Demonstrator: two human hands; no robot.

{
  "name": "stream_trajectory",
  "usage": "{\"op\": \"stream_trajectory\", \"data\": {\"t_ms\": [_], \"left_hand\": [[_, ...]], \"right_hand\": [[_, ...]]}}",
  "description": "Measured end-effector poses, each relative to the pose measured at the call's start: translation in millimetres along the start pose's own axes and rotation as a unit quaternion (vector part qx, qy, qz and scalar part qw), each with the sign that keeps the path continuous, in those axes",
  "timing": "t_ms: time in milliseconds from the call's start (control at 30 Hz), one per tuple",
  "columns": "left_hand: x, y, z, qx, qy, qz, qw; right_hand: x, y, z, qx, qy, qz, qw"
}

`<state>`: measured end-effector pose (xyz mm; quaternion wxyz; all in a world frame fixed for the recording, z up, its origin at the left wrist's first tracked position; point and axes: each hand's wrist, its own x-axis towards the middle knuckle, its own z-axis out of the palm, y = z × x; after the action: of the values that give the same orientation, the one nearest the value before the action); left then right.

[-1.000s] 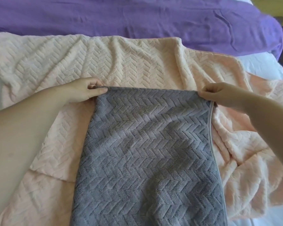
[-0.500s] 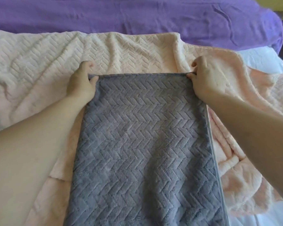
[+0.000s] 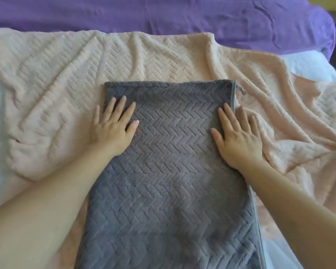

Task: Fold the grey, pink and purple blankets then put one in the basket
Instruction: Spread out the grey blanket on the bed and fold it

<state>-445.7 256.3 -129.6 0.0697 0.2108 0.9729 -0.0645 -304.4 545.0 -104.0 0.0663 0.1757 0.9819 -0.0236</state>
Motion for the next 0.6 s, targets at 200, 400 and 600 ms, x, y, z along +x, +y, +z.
{"op": "stream_trajectory", "data": {"t_ms": [200, 400, 600], "left_hand": [[-102.9, 53.8, -16.9, -0.082, 0.064, 0.101, 0.989], [-170.9, 41.8, -1.0, -0.041, -0.029, 0.032, 0.998], [-233.6, 61.0, -16.3, -0.108, 0.044, 0.053, 0.992]], "right_hand": [[-91.7, -60.6, -7.6, 0.095, 0.046, -0.089, 0.99], [-146.2, -30.3, 20.6, 0.01, -0.039, -0.062, 0.997], [-187.7, -35.4, 0.0, 0.082, 0.033, -0.025, 0.996]]}}
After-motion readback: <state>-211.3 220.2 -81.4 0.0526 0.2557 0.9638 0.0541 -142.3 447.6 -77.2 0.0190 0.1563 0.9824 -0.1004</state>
